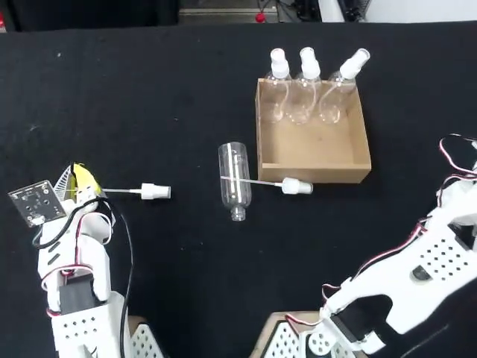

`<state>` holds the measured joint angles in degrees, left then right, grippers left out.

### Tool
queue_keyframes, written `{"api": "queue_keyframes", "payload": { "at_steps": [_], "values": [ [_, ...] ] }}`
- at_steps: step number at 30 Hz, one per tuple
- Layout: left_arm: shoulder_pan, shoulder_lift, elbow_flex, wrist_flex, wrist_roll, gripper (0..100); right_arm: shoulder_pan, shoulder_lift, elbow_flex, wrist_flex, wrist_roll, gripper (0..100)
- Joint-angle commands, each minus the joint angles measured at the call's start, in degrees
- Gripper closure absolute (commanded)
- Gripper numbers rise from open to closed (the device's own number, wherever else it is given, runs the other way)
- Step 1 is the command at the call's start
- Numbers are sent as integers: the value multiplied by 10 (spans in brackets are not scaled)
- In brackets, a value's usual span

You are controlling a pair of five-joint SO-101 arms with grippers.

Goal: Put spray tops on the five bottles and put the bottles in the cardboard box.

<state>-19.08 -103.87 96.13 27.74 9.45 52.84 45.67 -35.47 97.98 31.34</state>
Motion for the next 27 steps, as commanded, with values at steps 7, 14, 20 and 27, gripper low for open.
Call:
{"api": "queue_keyframes", "payload": {
  "at_steps": [7,14,20,27],
  "values": [
    [7,-4,12,0,-5,966,-31,-5,-37,-11,-1,874],
    [7,-4,12,-2,-5,966,-45,-7,-88,33,-2,989],
    [7,-4,12,-2,-5,966,-55,-102,-121,33,-59,988],
    [6,-4,12,-3,-5,966,-84,-356,38,11,-75,988]
  ]
}}
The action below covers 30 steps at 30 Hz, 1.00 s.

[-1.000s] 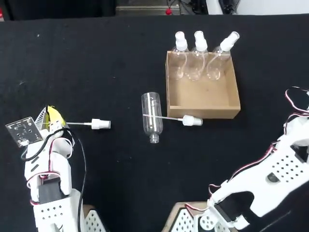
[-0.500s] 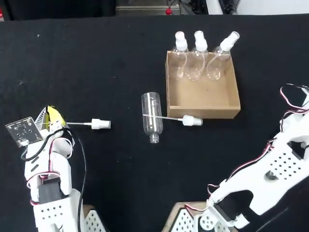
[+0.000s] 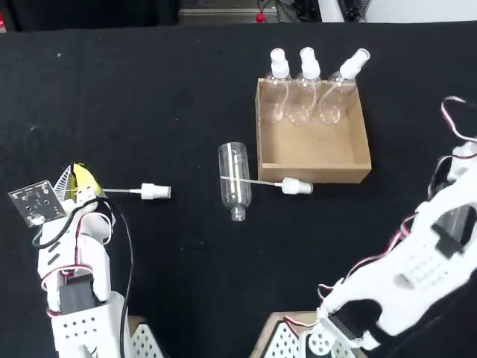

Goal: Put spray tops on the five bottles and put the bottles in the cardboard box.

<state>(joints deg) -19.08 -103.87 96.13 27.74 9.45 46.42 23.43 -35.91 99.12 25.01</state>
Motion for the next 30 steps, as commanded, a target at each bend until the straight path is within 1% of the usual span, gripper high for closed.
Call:
{"api": "queue_keyframes", "payload": {
  "at_steps": [1,6,8,12,17,20,28,30],
  "values": [
    [6,-4,12,-2,-5,966,-22,-160,71,-22,-18,988],
    [5,-4,12,0,-5,966,-18,-269,262,-204,-60,988],
    [5,-4,12,0,-5,966,-18,-311,354,-289,-62,988],
    [7,-4,12,-2,-5,966,-23,-387,532,-495,-62,988],
    [5,-4,12,-2,-5,966,-35,-461,706,-711,-62,988],
    [5,-4,12,-2,-5,966,-36,-485,779,-804,-62,987],
    [7,-4,12,-3,-5,966,-36,-491,931,-991,-62,987],
    [7,-4,12,-2,-5,966,-36,-492,973,-1051,-79,987]
  ]
}}
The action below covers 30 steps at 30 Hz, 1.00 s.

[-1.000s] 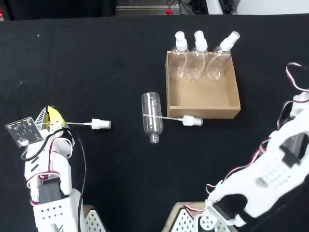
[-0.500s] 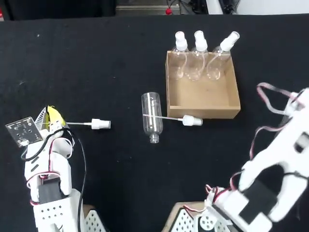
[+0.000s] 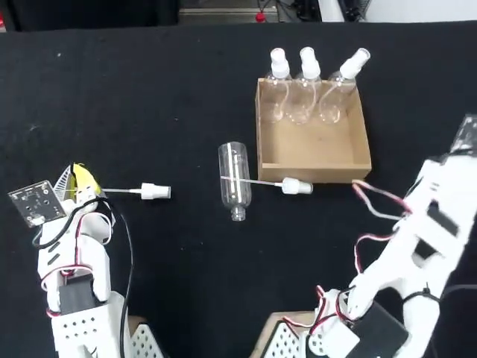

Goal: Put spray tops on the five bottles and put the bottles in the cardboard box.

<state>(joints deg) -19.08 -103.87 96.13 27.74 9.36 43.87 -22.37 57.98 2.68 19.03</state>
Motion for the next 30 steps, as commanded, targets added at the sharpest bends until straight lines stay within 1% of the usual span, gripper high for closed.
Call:
{"api": "queue_keyframes", "payload": {
  "at_steps": [1,4,7,10,27,28,30],
  "values": [
    [7,-4,12,-2,-4,966,-8,-36,56,-120,-42,988],
    [6,-4,12,-2,-4,966,-4,-36,113,-222,-106,988],
    [5,-4,12,-2,-4,966,-10,-33,159,-301,-113,988],
    [4,-4,12,-3,-4,966,-10,-33,188,-345,-115,987],
    [6,-4,12,-3,-4,966,-6,-36,276,-359,-115,982],
    [7,-4,12,-3,-4,966,-6,-37,281,-359,-115,978],
    [7,-4,12,-3,-4,966,-8,-37,292,-359,-115,928]
  ]
}}
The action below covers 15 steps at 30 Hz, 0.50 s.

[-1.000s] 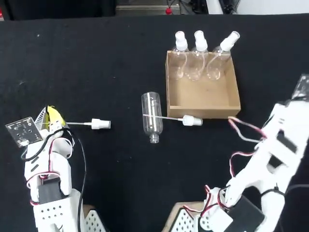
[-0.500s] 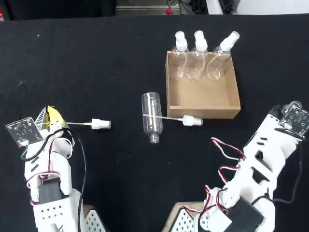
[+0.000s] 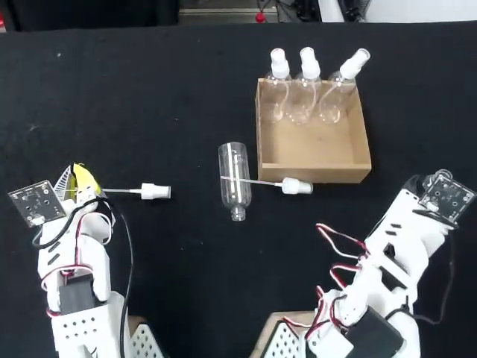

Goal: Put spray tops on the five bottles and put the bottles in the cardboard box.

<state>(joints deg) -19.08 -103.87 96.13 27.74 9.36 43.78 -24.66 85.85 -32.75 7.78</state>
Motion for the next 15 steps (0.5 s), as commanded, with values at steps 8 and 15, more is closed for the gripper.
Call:
{"api": "queue_keyframes", "payload": {
  "at_steps": [8,15],
  "values": [
    [7,-4,12,-3,-4,966,-9,-15,17,-5,-2,783],
    [7,-4,12,-3,-4,966,-4,-15,22,-53,2,754]
  ]
}}
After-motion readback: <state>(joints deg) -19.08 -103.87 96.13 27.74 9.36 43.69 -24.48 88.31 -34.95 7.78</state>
